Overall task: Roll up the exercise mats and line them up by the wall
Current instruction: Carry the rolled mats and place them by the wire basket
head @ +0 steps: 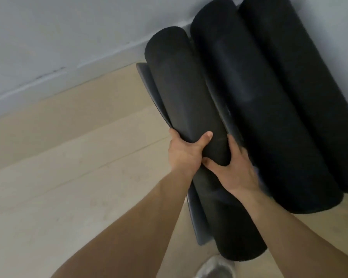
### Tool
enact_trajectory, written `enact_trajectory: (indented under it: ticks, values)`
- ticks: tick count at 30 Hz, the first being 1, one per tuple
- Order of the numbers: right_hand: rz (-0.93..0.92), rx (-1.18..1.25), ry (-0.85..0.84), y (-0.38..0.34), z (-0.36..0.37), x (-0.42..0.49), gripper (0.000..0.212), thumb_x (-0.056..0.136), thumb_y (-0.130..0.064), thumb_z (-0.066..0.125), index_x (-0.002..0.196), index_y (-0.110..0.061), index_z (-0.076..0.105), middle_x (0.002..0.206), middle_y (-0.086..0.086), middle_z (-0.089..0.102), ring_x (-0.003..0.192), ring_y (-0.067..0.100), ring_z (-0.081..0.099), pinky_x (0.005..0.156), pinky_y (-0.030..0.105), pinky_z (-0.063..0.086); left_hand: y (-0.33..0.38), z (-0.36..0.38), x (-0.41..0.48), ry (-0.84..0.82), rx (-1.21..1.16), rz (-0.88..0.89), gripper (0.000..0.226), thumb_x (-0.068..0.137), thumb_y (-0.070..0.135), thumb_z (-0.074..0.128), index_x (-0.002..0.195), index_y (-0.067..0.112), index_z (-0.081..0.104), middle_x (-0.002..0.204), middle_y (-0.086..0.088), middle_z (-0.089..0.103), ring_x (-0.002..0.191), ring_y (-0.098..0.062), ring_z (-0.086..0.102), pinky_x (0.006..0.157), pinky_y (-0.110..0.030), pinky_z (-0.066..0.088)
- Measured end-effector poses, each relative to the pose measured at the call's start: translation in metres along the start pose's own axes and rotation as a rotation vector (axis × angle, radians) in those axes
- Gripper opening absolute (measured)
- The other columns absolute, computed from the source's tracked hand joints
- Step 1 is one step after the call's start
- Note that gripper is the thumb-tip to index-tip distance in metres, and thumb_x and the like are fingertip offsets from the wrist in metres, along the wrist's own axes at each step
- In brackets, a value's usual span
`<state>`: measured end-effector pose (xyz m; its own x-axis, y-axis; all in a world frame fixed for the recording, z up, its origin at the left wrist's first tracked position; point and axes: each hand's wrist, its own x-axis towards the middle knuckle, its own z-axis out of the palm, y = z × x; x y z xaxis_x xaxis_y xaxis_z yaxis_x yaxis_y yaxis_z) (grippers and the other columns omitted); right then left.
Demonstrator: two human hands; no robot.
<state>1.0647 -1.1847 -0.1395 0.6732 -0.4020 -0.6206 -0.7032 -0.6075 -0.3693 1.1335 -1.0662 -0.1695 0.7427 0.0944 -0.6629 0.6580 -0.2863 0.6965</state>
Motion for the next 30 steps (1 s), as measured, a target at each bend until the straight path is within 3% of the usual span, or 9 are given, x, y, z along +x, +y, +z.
enact_trajectory:
  ticks: [5,11,13,15,19,24,30]
  values:
    - [-0.139,-0.160,0.226,-0.002,-0.018,0.027,0.091,0.090,-0.067,0.058,0.162,-0.035,0.013,0.159,0.012,0.033,0.139,0.037,0.040,0.107,0.049,0.042,0.024,0.039,0.024,0.008,-0.048,0.049,0.073,0.066,0.060,0.087,0.120,0.023,0.057,0.116,0.006,0.069,0.108,-0.017,0.066,0.099,-0.036,0.054]
    - [-0.136,-0.287,0.128,-0.010,-0.033,0.010,0.080,0.099,-0.062,0.048,0.163,-0.033,0.010,0.164,0.010,0.026,0.144,0.038,0.034,0.108,0.051,0.042,0.044,0.008,0.017,-0.109,0.183,0.010,0.081,0.078,0.061,0.081,0.138,0.015,0.052,0.135,-0.001,0.064,0.124,-0.024,0.061,0.101,-0.031,0.048]
    - [-0.151,-0.316,0.096,-0.022,-0.042,-0.019,0.078,0.100,-0.061,0.046,0.163,-0.030,0.013,0.163,0.010,0.029,0.143,0.037,0.035,0.106,0.050,0.044,0.052,-0.025,-0.009,-0.089,0.312,0.026,0.083,0.087,0.059,0.073,0.152,0.017,0.042,0.148,-0.003,0.056,0.134,-0.026,0.054,0.096,-0.027,0.042]
    - [-0.207,-0.378,0.062,-0.039,-0.052,-0.053,0.075,0.101,-0.059,0.045,0.163,-0.028,0.017,0.160,0.009,0.033,0.140,0.037,0.038,0.104,0.049,0.046,0.053,-0.064,-0.044,-0.099,0.436,0.029,0.086,0.092,0.059,0.066,0.160,0.021,0.030,0.156,-0.003,0.048,0.140,-0.027,0.049,0.101,-0.031,0.042]
    - [-0.321,-0.478,0.030,-0.086,-0.072,-0.110,0.070,0.101,-0.055,0.048,0.161,-0.027,0.024,0.154,0.004,0.040,0.132,0.033,0.044,0.101,0.050,0.049,0.045,-0.149,-0.103,-0.138,0.597,-0.035,0.079,0.096,0.059,0.058,0.159,0.019,0.033,0.157,-0.003,0.047,0.141,-0.027,0.046,0.113,-0.041,0.041]
    - [-0.475,-0.618,-0.039,-0.167,-0.068,-0.175,0.065,0.102,-0.049,0.046,0.159,-0.026,0.024,0.152,0.005,0.038,0.131,0.035,0.042,0.103,0.050,0.045,0.041,-0.251,-0.177,0.028,0.500,-0.092,0.075,0.097,0.055,0.057,0.158,0.016,0.036,0.155,-0.005,0.049,0.142,-0.027,0.045,0.112,-0.040,0.039]
    - [-0.763,-0.791,-0.146,-0.267,0.004,-0.303,0.065,0.102,-0.050,0.045,0.159,-0.026,0.024,0.156,0.005,0.037,0.131,0.034,0.044,0.099,0.046,0.044,0.011,-0.381,-0.279,0.188,0.402,-0.105,0.074,0.099,0.054,0.055,0.158,0.017,0.034,0.155,-0.005,0.048,0.139,-0.025,0.048,0.111,-0.040,0.041]
